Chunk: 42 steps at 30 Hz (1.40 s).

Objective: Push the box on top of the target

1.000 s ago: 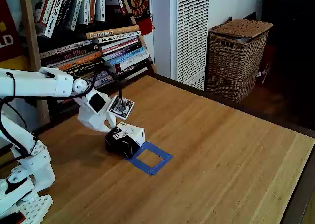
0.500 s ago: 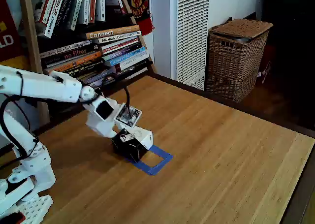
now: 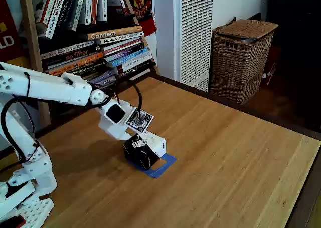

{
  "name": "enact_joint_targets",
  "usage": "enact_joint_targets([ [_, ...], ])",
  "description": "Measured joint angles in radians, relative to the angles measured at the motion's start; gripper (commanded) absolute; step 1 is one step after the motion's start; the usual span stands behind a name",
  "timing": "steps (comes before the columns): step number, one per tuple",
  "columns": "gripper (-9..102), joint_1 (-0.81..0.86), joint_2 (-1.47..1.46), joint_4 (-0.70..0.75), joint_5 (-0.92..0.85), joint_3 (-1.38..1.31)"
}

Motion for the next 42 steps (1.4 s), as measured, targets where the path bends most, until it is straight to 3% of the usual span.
enact_joint_targets([
  [32,9,0.091,-0.044,0.003,-0.046,-0.038],
  [36,9,0.089,-0.034,0.092,-0.025,-0.095],
  [42,9,0.084,0.092,0.344,0.006,-0.186],
])
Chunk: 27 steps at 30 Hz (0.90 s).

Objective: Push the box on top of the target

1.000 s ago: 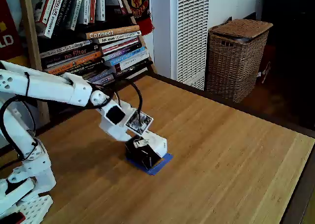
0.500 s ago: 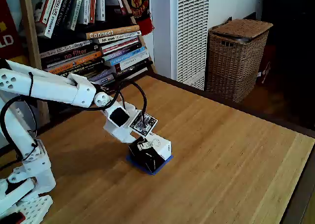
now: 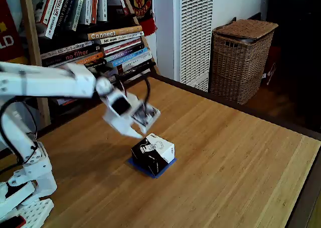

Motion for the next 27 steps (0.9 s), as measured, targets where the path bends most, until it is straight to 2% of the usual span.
enact_joint_targets([
  [4,9,-0.025,0.155,0.14,-0.011,0.032],
  [11,9,-0.054,0.488,0.272,-0.101,0.227],
  [27,10,-0.095,0.879,0.417,-0.229,0.449],
])
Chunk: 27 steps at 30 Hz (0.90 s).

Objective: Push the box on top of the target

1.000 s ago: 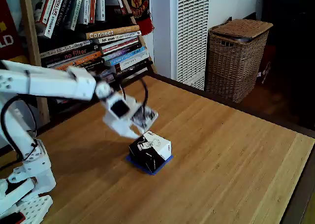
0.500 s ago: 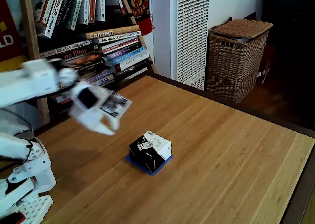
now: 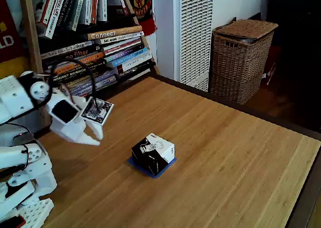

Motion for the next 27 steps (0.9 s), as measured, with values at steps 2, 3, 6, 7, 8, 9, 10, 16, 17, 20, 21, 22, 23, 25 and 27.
enact_joint_targets([
  [2,10,0.009,0.023,0.018,-0.023,0.006],
  [3,10,0.018,0.032,0.031,-0.037,0.006],
  [6,10,0.014,0.078,0.064,-0.077,0.023],
  [7,10,0.012,0.1,0.078,-0.095,0.032],
  [8,10,0.021,0.123,0.091,-0.107,0.043],
  [9,10,0.032,0.15,0.103,-0.109,0.055],
  [10,10,0.035,0.175,0.114,-0.12,0.066],
  [16,10,0.044,0.273,0.158,-0.176,0.1],
  [17,10,0.04,0.287,0.161,-0.187,0.109],
  [20,10,0.06,0.319,0.163,-0.199,0.132],
  [21,10,0.052,0.331,0.164,-0.204,0.141],
  [22,10,0.052,0.345,0.164,-0.215,0.15],
  [23,10,0.061,0.359,0.164,-0.218,0.16],
  [25,10,0.067,0.385,0.164,-0.218,0.175],
  [27,10,0.06,0.408,0.164,-0.227,0.189],
])
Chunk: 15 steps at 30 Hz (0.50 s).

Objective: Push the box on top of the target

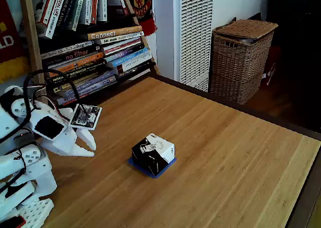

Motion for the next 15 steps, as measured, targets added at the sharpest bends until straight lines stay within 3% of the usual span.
enact_joint_targets([
  [15,10,0.055,0.184,-0.002,-0.051,0.092],
])
